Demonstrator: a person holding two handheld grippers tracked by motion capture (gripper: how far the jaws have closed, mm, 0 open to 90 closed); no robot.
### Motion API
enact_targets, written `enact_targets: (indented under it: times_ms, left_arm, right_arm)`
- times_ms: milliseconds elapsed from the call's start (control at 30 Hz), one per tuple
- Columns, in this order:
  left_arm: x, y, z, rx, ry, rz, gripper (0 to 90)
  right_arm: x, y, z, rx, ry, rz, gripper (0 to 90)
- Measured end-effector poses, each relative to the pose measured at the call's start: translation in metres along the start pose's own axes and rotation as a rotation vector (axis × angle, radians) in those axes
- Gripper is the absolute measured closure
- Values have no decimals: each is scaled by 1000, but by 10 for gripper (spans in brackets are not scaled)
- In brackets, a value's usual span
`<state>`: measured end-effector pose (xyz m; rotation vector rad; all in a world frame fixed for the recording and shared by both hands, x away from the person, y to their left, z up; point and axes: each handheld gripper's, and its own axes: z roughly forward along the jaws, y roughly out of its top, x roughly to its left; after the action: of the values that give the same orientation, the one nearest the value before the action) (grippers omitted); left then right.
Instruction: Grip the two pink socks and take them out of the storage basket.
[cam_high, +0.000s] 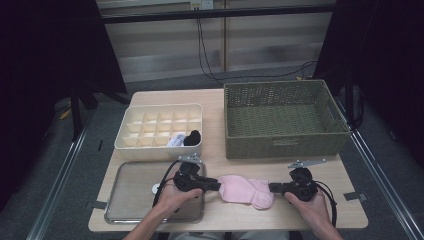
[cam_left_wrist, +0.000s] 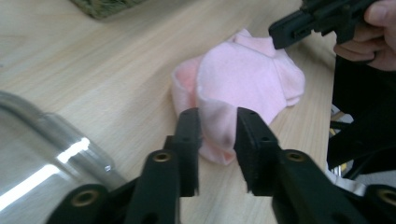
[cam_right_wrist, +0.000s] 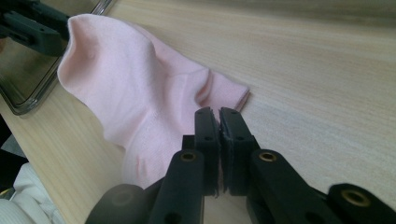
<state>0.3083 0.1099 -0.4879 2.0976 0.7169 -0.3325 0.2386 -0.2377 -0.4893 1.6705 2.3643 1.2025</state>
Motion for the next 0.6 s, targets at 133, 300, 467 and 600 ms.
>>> enact_targets:
  times_ms: [133, 300, 467, 600]
  left_arm:
    - [-4, 6, -2, -5, -45, 14, 899]
    - [-2, 14, -20, -70, -64, 3, 900]
    - [11, 21, -23, -85, -60, -30, 900]
    - [12, 17, -9, -25, -26, -28, 900]
  right_arm:
    - [1, 1, -2, -18, 5, -1, 864]
    - [4, 1, -11, -48, 22, 10, 864]
    - [8, -4, -17, -80, 23, 11, 864]
    - [6, -5, -13, -76, -4, 10, 856]
